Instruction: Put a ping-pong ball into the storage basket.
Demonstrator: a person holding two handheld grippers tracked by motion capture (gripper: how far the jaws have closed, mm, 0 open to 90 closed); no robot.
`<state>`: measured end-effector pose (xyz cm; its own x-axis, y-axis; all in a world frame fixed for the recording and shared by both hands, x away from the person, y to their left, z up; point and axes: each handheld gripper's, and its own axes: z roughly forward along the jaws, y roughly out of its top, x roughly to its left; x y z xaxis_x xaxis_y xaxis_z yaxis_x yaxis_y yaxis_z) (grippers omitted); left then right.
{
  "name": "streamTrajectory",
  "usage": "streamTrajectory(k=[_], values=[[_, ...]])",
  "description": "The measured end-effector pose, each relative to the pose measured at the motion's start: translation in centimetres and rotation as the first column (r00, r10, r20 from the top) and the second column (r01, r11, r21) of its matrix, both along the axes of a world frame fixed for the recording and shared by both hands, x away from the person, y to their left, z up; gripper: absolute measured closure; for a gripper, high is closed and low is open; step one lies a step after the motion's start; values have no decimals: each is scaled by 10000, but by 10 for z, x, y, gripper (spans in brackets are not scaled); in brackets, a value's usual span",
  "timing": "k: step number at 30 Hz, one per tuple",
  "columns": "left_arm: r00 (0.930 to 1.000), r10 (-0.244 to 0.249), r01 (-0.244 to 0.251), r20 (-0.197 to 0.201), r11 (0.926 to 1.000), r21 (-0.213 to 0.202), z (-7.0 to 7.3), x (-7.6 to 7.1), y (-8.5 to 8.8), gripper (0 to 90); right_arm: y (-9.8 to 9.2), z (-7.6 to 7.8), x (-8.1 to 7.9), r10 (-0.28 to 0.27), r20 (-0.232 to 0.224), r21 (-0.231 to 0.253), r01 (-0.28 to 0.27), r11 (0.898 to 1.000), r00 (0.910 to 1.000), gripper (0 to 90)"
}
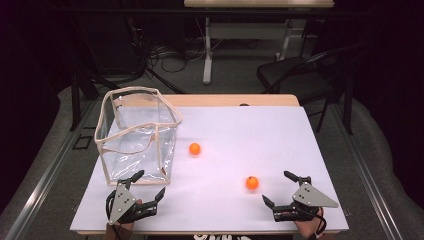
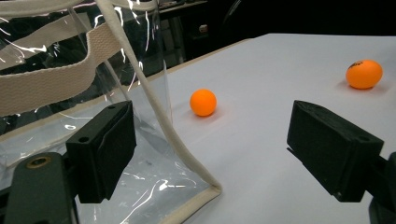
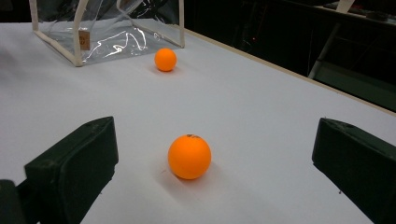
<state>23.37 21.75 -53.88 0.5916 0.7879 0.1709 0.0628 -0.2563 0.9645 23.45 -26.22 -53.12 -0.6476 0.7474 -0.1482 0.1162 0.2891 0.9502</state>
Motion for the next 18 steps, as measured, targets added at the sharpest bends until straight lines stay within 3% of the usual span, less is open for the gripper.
streamTrajectory(k=[18], values=[[10000,-66,66,-11,10000,59,0,0,-1,155,11,-2,9,19,-447,-502,-42,9987,9990,0]])
